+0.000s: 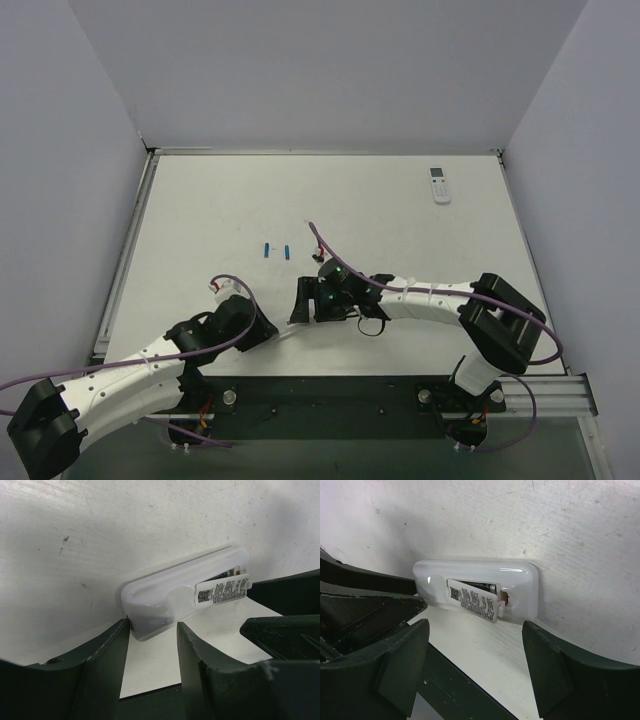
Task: Load the batteries into the remote control
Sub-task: Load the battery cover into the remote control.
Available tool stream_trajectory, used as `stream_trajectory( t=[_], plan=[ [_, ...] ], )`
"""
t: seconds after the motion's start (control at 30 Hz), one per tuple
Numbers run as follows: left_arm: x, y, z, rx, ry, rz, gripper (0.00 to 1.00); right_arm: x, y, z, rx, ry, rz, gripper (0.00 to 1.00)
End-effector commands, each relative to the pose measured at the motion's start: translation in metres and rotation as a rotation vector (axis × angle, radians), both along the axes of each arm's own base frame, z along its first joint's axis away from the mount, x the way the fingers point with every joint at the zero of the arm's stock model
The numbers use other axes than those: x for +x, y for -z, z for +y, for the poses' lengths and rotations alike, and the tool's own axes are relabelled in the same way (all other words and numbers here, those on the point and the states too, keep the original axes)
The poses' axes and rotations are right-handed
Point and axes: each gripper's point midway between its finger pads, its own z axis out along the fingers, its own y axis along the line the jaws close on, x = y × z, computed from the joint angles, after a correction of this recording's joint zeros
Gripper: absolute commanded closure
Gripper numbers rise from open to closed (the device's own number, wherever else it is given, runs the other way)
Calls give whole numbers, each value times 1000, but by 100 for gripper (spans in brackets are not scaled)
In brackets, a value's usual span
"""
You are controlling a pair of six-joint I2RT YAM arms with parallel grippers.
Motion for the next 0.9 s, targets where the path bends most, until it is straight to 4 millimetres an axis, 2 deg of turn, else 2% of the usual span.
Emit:
stream_trajectory(
  t=[0.0,0.13,0.23,0.33,0.43,0.47,0.87],
  plan=[
    [4,-8,-7,-44,-4,-19,48,6,-25,3,-3,-11,-82,30],
    [4,-10,-6,-43,-8,-23,48,9,-28,-3,-23,-24,-130,31],
    [4,-11,-5,-38,-10,-25,48,13,-30,-8,-30,-23,-156,36],
    [3,-10,-4,-35,-11,-24,48,19,-33,-10,-15,-21,-173,49],
    [3,-10,-4,-33,-9,-24,48,21,-35,-10,1,-30,-186,68],
    [4,-9,-4,-32,-10,-23,48,23,-34,-9,-1,-33,-185,70],
    [3,-7,-4,-28,-9,-18,48,26,-14,-12,-56,-39,-164,78]
  ],
)
